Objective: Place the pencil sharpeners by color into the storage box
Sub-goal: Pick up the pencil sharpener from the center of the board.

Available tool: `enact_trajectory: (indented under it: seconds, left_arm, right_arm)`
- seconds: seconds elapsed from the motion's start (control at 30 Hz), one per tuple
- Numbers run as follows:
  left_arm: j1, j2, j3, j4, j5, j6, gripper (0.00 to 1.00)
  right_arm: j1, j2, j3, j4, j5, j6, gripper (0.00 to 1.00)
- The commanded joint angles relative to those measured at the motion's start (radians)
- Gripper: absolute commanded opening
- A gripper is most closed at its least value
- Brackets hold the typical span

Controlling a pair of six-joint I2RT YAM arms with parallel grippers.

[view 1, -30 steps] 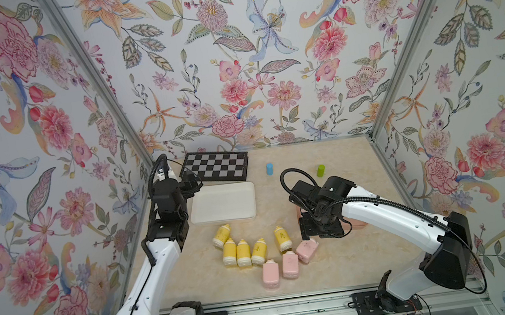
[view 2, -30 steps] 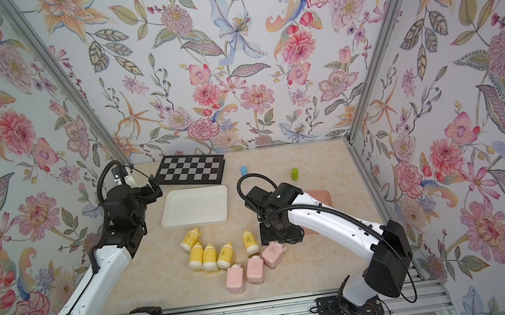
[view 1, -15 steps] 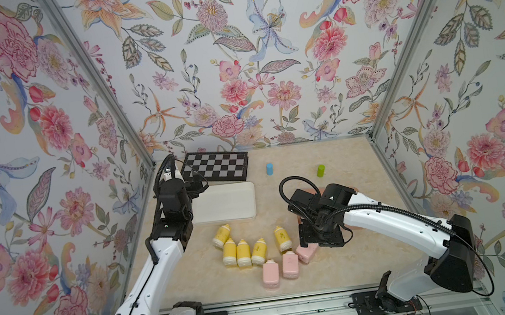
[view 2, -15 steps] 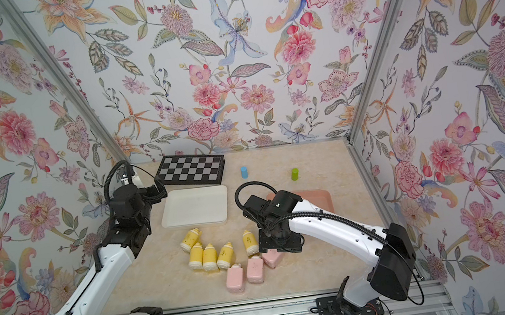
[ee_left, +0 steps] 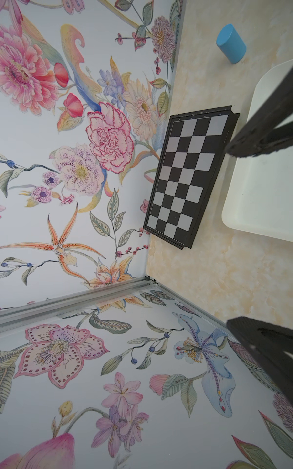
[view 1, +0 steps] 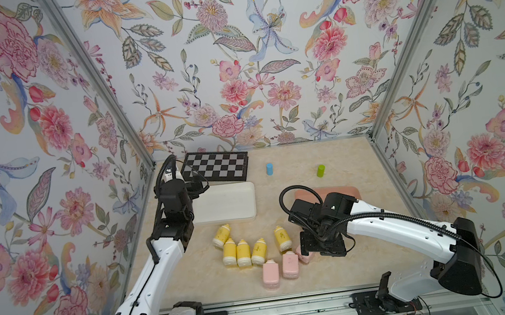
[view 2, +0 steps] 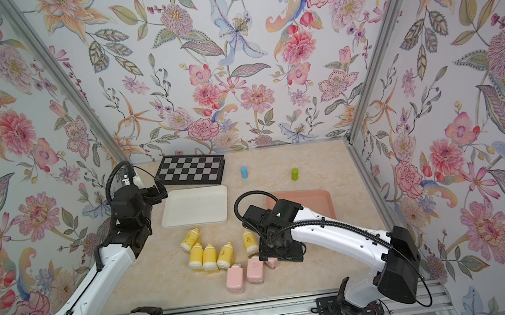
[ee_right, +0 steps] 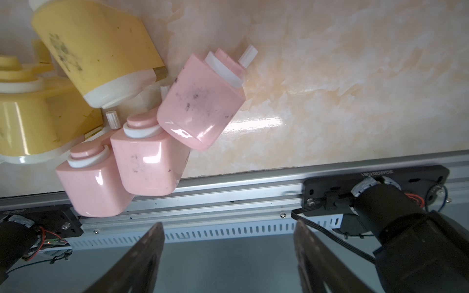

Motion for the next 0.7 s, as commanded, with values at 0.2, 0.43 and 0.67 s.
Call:
enact_trajectory:
  seconds: [0.2,0.43,0.67]
  left_arm:
    - [-0.01,-0.019,-0.008,0.017,-0.004,0.01,1.0]
    - [-0.01,-0.013,-0.007,0.015,0.0,0.01,0.99]
    - [-0.01,-0.017,-0.008,0.017,-0.002,0.012,0.99]
  right_arm:
    - [0.024,0.017,-0.057,0.082,0.005,0.119,0.81]
    - [-0.062,0.073,-0.032,0.136,-0.001,0.071,0.83]
    - [-0.115,0.161,0.01,0.155,-0.013,0.017,0.83]
